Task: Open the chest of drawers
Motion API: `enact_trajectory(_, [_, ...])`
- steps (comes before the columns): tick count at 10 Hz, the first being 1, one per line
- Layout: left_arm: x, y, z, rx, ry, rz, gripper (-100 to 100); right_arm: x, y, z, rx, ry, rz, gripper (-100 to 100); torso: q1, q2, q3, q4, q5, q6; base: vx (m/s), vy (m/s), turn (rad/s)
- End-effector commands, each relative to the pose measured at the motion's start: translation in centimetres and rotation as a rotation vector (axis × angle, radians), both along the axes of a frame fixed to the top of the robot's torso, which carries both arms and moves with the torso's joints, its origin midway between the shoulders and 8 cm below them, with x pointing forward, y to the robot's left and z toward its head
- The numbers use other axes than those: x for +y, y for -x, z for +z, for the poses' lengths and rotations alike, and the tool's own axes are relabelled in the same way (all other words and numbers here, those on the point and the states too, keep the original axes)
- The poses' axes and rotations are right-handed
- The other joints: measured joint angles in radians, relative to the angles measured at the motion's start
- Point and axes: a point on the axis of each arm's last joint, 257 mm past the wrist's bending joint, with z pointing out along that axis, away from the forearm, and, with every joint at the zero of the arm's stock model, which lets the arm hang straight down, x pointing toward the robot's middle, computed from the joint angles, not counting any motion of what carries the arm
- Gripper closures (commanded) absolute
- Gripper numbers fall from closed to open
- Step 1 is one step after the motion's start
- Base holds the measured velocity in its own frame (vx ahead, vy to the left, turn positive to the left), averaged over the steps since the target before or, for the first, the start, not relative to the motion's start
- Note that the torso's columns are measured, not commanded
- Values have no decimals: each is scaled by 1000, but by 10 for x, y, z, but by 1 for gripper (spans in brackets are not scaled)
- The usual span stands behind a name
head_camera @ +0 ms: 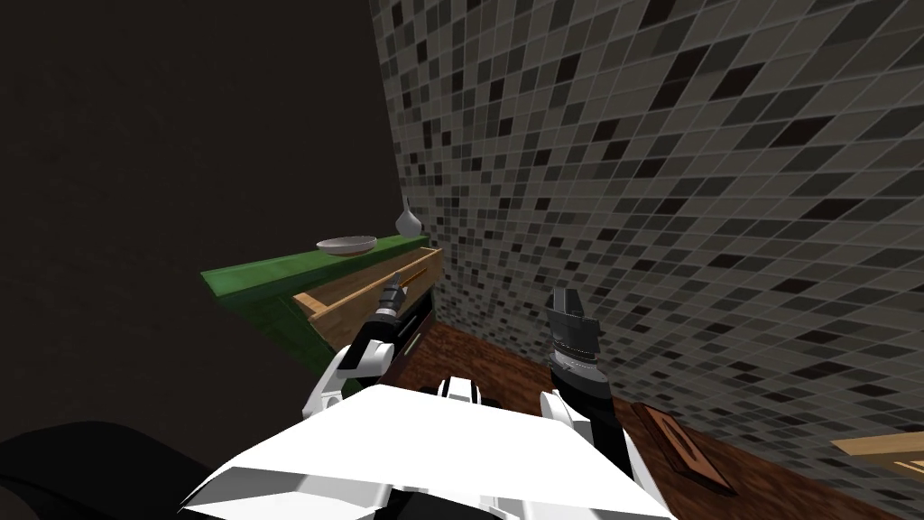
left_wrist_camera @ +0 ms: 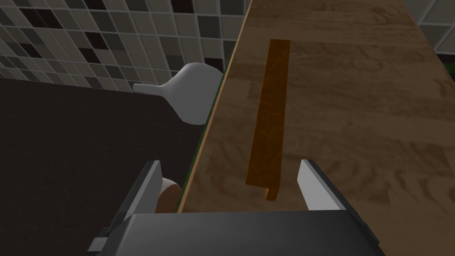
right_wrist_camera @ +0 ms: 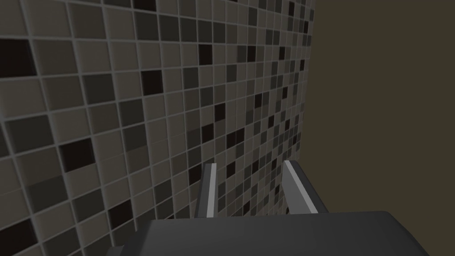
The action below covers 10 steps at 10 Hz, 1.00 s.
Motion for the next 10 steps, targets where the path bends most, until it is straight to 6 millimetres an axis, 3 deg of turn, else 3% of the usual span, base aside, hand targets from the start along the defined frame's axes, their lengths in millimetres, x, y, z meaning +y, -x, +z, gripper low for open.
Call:
enact_trajectory(1, [1, 7, 16, 0, 0, 5, -100, 0, 0, 0, 0, 0, 0, 0, -2, 1, 1, 0, -1, 0, 26, 2, -20])
enact_trajectory(3, [2, 14, 27, 0, 0, 9, -100, 0, 0, 0, 0, 0, 0, 0, 0, 1, 1, 1, -1, 0, 18, 0, -18])
enact_trajectory(4, [2, 12, 19, 10, 2, 10, -100, 0, 0, 0, 0, 0, 0, 0, -1, 3, 1, 3, -2, 0, 8, 4, 0])
enact_trajectory(5, [2, 12, 18, 14, 3, 11, 0, 0, 0, 0, 0, 0, 0, 0, -1, 3, 2, 2, -1, 0, 0, 0, 0])
enact_trajectory(10, [2, 12, 15, 22, 5, 11, 0, 0, 0, 0, 0, 0, 0, 0, 1, 1, 1, 1, 0, 0, 0, 0, 0])
